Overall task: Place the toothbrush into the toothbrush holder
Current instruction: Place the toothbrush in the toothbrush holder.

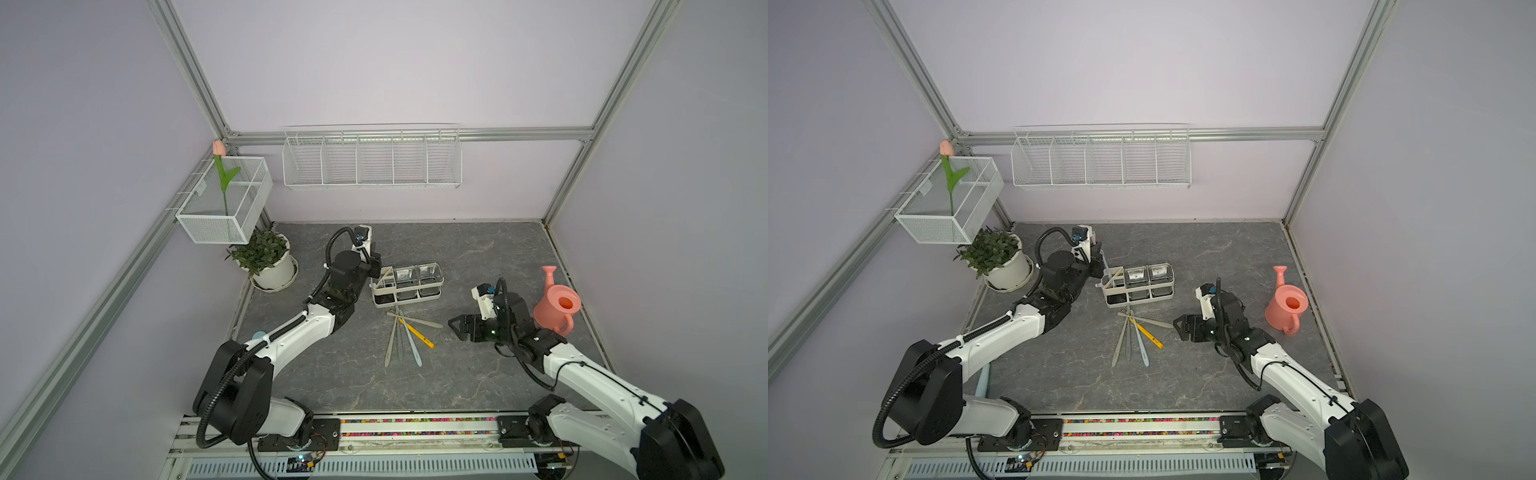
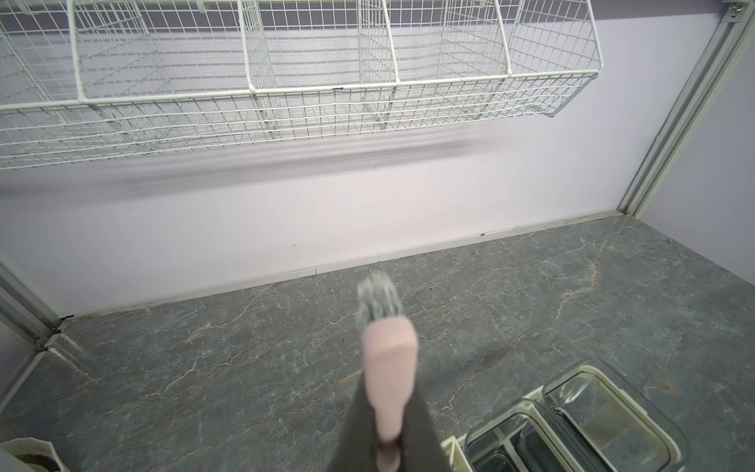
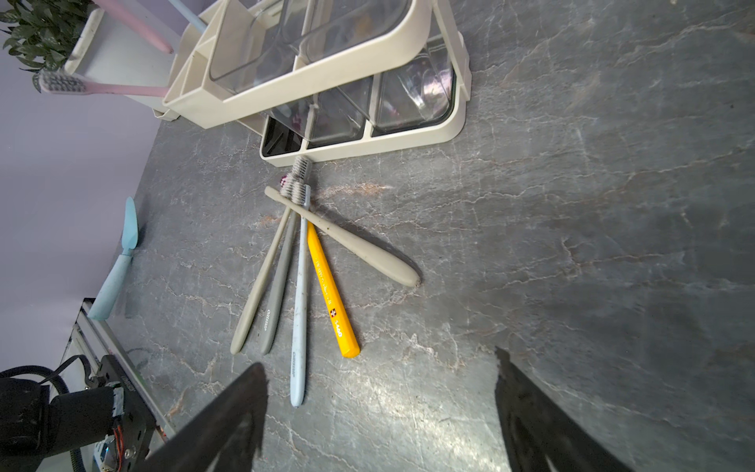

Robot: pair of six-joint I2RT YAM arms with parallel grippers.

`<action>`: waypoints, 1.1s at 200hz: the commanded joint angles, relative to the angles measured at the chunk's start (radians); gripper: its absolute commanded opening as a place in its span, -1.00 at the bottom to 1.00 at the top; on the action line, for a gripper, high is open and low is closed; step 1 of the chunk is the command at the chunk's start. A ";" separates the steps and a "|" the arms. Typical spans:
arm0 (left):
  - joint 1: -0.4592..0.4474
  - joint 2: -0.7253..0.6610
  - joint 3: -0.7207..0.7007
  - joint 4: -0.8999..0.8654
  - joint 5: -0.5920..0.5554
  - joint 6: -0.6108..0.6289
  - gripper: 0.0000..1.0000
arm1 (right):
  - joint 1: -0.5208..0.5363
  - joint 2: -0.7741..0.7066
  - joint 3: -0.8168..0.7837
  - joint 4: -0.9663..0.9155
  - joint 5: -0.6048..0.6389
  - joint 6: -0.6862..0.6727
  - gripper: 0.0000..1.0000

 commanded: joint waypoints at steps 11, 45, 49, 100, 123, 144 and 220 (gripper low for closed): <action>0.004 0.023 -0.010 0.029 0.038 -0.040 -1.00 | -0.005 0.011 -0.005 0.040 -0.039 0.030 0.77; 0.006 0.048 -0.004 0.034 0.056 -0.055 -1.00 | -0.005 0.005 -0.008 0.043 -0.038 0.032 0.78; 0.006 0.052 -0.005 0.035 0.054 -0.055 -1.00 | -0.005 0.004 -0.009 0.043 -0.039 0.031 0.77; 0.006 0.089 0.001 0.052 0.062 -0.060 -1.00 | -0.005 -0.004 -0.011 0.036 -0.038 0.030 0.77; 0.008 0.105 -0.001 0.061 0.067 -0.061 -1.00 | -0.005 0.005 -0.012 0.039 -0.039 0.029 0.77; 0.007 0.110 -0.007 0.067 0.073 -0.060 -1.00 | -0.004 0.009 -0.015 0.043 -0.042 0.030 0.78; 0.007 0.118 -0.047 0.113 0.066 -0.070 -1.00 | -0.005 0.000 -0.020 0.040 -0.035 0.021 0.77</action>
